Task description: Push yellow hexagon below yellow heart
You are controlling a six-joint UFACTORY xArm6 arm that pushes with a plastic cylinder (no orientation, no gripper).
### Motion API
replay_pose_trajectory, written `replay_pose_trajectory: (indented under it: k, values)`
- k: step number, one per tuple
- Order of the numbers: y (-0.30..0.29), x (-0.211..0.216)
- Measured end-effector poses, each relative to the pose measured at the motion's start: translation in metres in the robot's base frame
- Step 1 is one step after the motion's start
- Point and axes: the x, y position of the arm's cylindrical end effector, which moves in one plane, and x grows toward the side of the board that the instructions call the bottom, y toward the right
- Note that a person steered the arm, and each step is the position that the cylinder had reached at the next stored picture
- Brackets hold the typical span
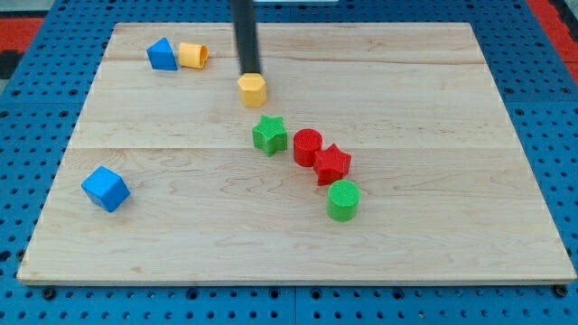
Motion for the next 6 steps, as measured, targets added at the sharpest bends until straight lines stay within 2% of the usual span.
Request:
replay_pose_trajectory:
  k: [1,2,3,5,6]
  values:
    - [0.05,0.002]
    - [0.005,0.034]
    - [-0.062,0.033]
    - [-0.068,0.075]
    - [-0.097,0.054]
